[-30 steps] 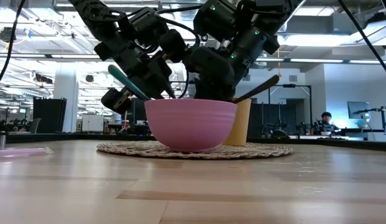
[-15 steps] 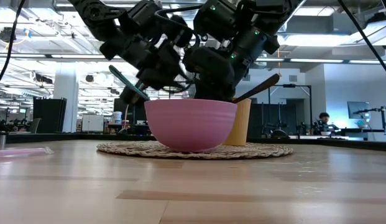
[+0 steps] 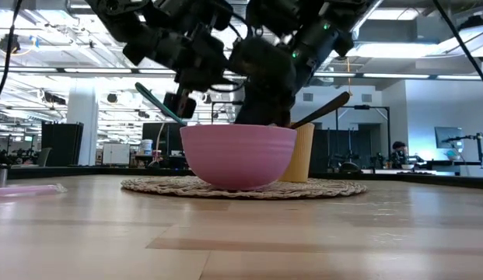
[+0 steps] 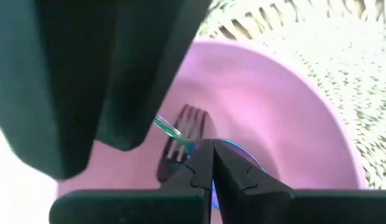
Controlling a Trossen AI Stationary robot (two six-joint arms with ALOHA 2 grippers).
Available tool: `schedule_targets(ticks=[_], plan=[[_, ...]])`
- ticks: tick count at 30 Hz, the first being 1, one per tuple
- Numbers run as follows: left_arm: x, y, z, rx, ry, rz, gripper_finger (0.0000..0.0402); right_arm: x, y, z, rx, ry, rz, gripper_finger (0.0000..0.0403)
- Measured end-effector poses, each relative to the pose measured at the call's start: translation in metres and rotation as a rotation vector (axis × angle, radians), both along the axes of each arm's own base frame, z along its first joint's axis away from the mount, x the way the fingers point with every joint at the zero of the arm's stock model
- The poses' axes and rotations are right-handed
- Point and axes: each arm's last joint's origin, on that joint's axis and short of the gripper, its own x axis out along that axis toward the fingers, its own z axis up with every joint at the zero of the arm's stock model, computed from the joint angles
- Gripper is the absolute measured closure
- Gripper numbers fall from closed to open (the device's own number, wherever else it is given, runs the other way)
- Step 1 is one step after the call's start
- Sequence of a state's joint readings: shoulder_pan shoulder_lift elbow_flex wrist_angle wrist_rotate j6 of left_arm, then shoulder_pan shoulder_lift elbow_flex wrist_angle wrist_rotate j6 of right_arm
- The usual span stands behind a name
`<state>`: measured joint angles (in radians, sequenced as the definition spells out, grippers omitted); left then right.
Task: Pick & Place Utensil
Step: Put the pink straw in the yellow cup
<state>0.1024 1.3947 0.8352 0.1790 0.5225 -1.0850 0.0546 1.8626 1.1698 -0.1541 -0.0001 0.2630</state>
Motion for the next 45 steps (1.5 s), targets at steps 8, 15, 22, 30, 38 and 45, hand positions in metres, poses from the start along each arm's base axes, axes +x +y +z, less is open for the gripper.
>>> schedule_targets(ticks=[8,15,22,30,38,45], plan=[[-0.014,-0.018,0.028,0.051,-0.096,0.046,0.0349,-0.011,0.018,0.024,-0.014,-0.019,0.064,0.0403],[-0.029,-0.042,0.033,0.137,-0.106,-0.107,0.0349,-0.026,0.04,0.053,-0.043,-0.092,0.106,0.0403],[-0.042,-0.069,0.04,0.209,-0.133,-0.134,0.0349,-0.042,0.067,0.077,-0.074,-0.166,0.147,0.0403],[-0.079,-0.112,0.066,0.247,-0.259,-0.141,0.0379,-0.066,0.099,0.1,-0.16,-0.24,0.202,0.0403],[-0.129,-0.153,0.077,0.462,-0.33,-0.023,0.0397,-0.078,0.119,0.106,-0.223,-0.27,0.251,0.0403],[-0.161,-0.166,0.046,0.655,-0.089,-0.037,0.0397,-0.075,0.115,0.104,-0.205,-0.264,0.22,0.0403]])
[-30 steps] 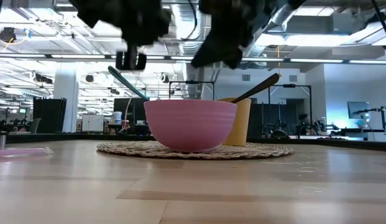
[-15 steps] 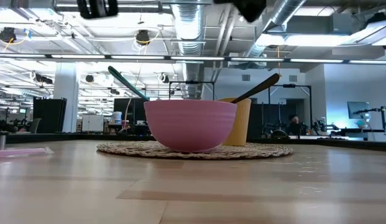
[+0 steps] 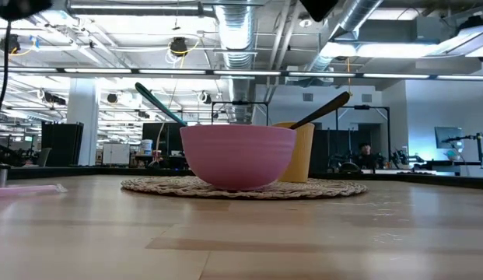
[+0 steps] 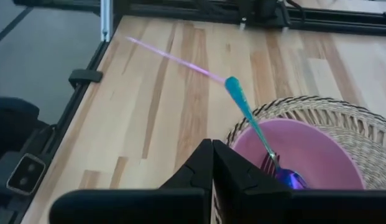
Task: Pick & Place Utensil
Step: Put the pink straw in the yellow cup
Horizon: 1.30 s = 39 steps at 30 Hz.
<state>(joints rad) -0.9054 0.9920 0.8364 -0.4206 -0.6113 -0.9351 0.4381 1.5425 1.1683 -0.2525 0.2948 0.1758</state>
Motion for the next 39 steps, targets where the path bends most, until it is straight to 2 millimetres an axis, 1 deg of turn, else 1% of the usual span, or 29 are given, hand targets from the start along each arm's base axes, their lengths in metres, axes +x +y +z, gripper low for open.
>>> schedule_targets(ticks=[3,7,12,16,19,23,28,35,39], plan=[[-0.005,0.001,-0.019,0.085,0.143,0.036,0.0397,0.002,-0.004,0.0,0.013,0.0,-0.022,0.0403],[-0.003,-0.001,-0.038,0.142,0.259,0.1,0.039,0.004,-0.007,0.001,0.027,-0.007,-0.041,0.0403],[0.007,-0.007,-0.063,0.155,0.377,0.118,0.0359,0.005,-0.011,0.001,0.032,-0.006,-0.055,0.0403],[0.012,-0.005,-0.086,0.137,0.492,0.162,0.0328,0.005,-0.011,0.001,0.032,-0.006,-0.056,0.0403],[0.014,-0.002,-0.098,0.157,0.54,0.187,0.0307,0.005,-0.011,0.001,0.032,-0.006,-0.055,0.0403],[0.018,0.001,-0.108,0.178,0.569,0.214,0.0285,0.005,-0.011,0.001,0.032,-0.006,-0.055,0.0403],[0.02,0.002,-0.117,0.144,0.598,0.202,0.0267,0.005,-0.011,0.0,0.031,-0.004,-0.055,0.0403],[0.02,0.001,-0.126,0.09,0.56,0.188,0.0261,0.005,-0.011,0.0,0.03,-0.004,-0.055,0.0403],[0.016,0.005,-0.136,0.086,0.574,0.208,0.0261,0.005,-0.011,0.001,0.031,-0.004,-0.055,0.0403]])
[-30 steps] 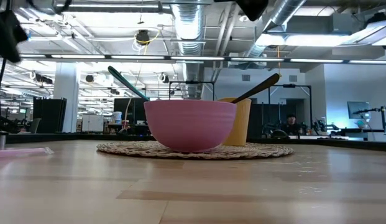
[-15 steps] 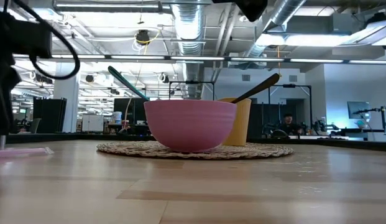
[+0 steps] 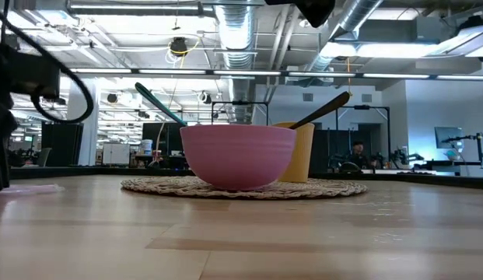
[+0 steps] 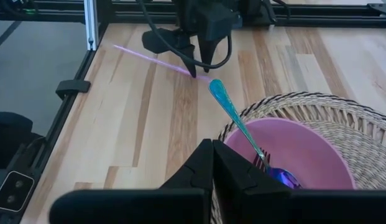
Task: Pick & Place Utensil
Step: Put the pink straw in the yellow cup
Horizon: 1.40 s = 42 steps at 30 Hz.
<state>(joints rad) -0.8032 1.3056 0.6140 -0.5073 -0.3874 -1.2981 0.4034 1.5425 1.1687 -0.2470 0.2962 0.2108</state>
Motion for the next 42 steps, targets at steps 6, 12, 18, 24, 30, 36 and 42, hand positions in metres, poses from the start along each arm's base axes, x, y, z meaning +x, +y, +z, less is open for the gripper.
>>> schedule_targets(ticks=[6,12,18,24,30,36,42], plan=[[-0.003,0.003,-0.008,-0.008,-0.013,0.022,0.0262,0.0,0.0,0.0,0.0,0.0,0.0,0.0403],[-0.004,0.004,-0.009,0.003,-0.009,0.025,0.0325,0.0,0.0,0.0,0.0,0.0,0.0,0.0403],[-0.002,0.005,-0.008,0.037,-0.063,0.046,0.039,0.0,0.0,0.0,0.001,-0.002,0.0,0.0403],[-0.001,0.005,-0.001,0.024,-0.107,0.06,0.0395,0.01,0.013,-0.006,-0.011,-0.065,0.065,0.0383],[0.0,0.001,0.037,-0.039,-0.276,0.057,0.0396,0.028,0.022,-0.017,-0.056,-0.119,0.195,0.0327],[-0.007,-0.006,0.089,-0.104,-0.569,-0.058,0.0395,0.045,0.023,-0.016,-0.051,-0.146,0.18,0.0279],[-0.017,-0.017,0.134,-0.052,-0.921,-0.253,0.0395,0.059,0.017,-0.028,-0.035,-0.151,0.175,0.0248]])
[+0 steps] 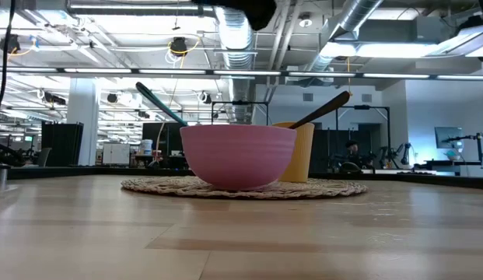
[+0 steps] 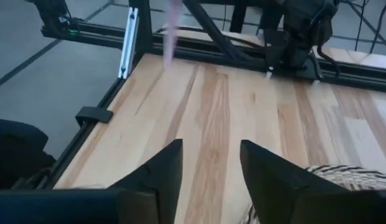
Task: Pick & Place Utensil
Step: Put the pink straw in the yellow cup
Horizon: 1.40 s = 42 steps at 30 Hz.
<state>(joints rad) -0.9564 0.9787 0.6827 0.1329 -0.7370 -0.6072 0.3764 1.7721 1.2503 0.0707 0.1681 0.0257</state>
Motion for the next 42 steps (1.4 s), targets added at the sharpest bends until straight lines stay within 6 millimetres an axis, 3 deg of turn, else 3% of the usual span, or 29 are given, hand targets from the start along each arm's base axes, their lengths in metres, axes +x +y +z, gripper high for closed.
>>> schedule_targets(ticks=[6,13,18,26,42], plan=[[0.0,-0.002,0.023,0.236,-0.253,-0.012,0.0395,0.019,-0.006,-0.005,0.078,-0.122,0.037,0.0239],[0.013,0.011,0.031,0.401,-0.333,0.09,0.0394,0.04,-0.009,-0.016,0.159,-0.301,0.1,0.025],[0.029,0.022,0.03,0.434,-0.335,0.143,0.0394,0.052,-0.01,-0.022,0.174,-0.365,0.091,0.026],[0.049,0.024,0.019,0.451,-0.317,0.138,0.0394,0.056,-0.014,-0.013,0.177,-0.389,0.078,0.0273],[0.049,0.023,0.022,0.426,-0.34,0.142,0.0394,0.055,-0.013,-0.016,0.168,-0.352,0.08,0.0339]])
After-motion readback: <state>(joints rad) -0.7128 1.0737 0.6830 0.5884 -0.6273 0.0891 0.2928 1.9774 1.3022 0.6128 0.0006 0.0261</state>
